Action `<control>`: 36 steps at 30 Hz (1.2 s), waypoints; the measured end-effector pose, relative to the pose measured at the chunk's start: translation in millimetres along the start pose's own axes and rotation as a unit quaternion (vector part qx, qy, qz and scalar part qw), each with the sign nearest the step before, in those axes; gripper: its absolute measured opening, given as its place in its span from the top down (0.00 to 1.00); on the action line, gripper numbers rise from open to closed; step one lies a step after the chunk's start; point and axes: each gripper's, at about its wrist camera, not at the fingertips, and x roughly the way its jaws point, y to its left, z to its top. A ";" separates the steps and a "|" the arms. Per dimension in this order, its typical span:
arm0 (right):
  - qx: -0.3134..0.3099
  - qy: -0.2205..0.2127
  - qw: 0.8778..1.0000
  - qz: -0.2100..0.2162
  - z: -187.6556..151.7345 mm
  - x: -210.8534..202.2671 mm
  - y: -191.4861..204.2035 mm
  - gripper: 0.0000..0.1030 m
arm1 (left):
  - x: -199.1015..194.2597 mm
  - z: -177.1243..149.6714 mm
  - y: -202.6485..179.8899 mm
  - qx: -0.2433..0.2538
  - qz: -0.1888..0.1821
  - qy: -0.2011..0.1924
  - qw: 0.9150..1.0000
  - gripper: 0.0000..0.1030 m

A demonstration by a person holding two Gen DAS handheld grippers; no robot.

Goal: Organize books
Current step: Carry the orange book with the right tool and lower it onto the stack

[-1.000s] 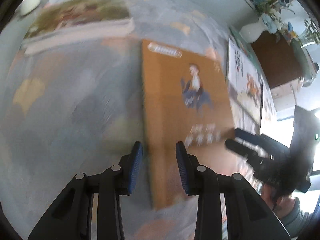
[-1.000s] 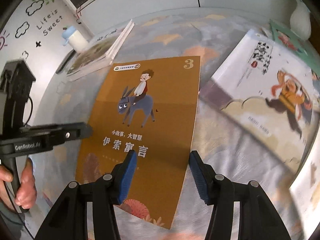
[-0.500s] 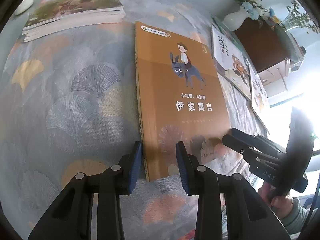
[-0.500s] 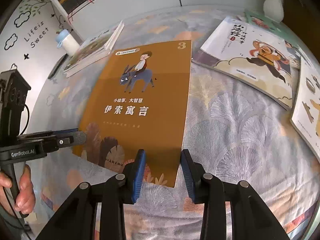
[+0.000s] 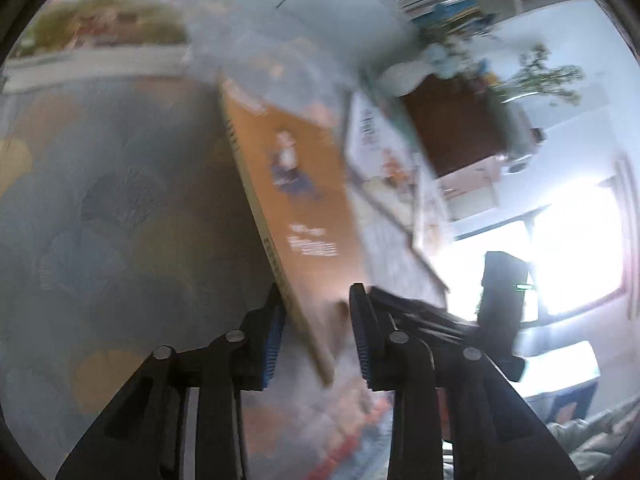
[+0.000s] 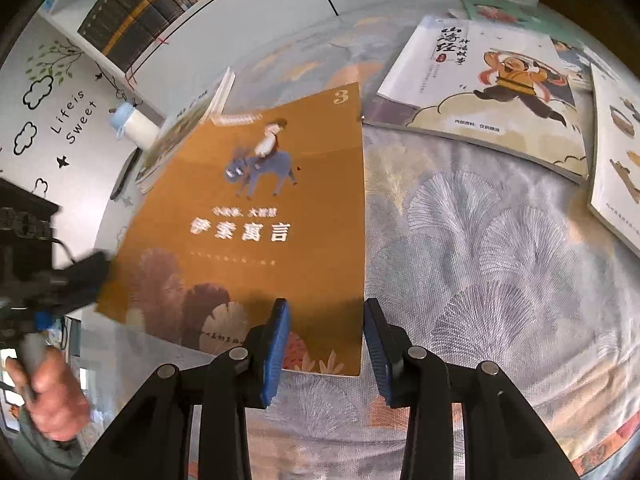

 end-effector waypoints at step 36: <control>-0.151 -0.044 0.987 0.020 45.1 -17.8 75.2 0.78 | -11.8 30.8 -2.1 0.023 -0.012 0.003 1.000 0.83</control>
